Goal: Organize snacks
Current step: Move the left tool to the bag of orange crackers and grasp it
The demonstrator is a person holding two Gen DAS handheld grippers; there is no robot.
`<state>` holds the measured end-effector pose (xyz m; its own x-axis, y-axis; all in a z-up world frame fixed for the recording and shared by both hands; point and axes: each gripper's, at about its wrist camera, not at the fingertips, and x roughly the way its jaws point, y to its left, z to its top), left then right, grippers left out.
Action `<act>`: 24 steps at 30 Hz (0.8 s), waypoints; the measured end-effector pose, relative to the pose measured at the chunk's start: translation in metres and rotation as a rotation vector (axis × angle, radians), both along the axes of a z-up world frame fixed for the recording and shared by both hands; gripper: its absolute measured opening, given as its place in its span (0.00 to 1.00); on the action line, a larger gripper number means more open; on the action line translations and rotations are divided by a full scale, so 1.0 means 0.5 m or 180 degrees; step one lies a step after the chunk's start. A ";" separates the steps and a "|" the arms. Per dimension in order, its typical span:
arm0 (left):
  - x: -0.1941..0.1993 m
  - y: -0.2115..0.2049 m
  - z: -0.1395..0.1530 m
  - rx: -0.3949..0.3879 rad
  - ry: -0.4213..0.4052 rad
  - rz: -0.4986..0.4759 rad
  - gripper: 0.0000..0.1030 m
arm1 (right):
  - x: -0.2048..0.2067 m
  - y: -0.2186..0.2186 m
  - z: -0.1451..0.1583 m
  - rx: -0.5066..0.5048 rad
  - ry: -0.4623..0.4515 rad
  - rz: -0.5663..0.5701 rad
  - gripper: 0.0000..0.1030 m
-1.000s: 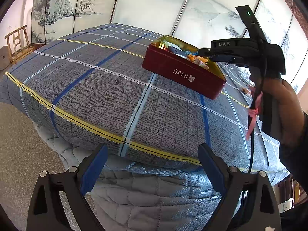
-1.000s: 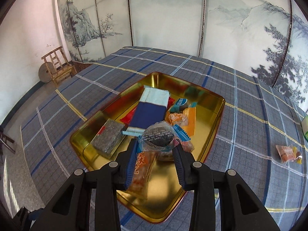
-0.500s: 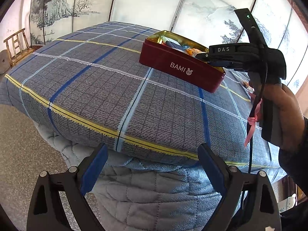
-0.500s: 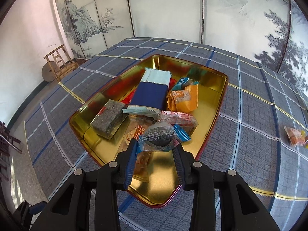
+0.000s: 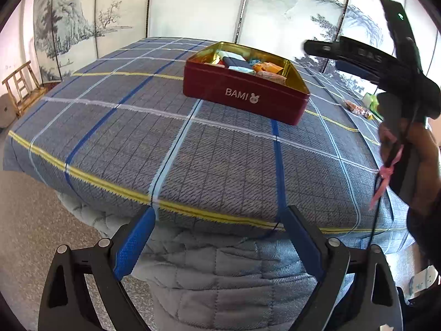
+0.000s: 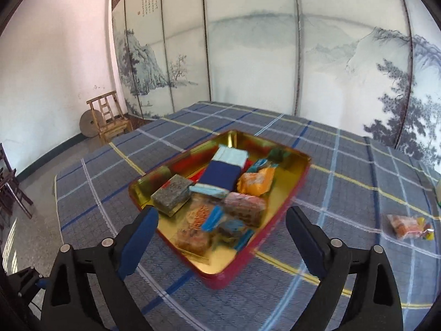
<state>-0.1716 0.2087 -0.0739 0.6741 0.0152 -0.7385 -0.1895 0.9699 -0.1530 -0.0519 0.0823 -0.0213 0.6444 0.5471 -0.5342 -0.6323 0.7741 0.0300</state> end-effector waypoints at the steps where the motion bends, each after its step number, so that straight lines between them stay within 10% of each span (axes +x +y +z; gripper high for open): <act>1: 0.007 -0.008 0.004 0.0031 -0.0012 -0.0040 0.89 | 0.007 -0.031 0.008 0.0027 -0.0030 -0.0085 0.94; 14: 0.242 -0.271 0.142 0.0519 -0.0450 -0.1404 0.90 | 0.236 -0.733 -0.090 0.0657 0.0686 -0.2341 0.96; 24: 0.593 -0.538 0.136 0.0702 -0.0163 -0.2613 0.94 | 0.213 -0.921 -0.125 0.1629 0.0865 -0.2541 0.98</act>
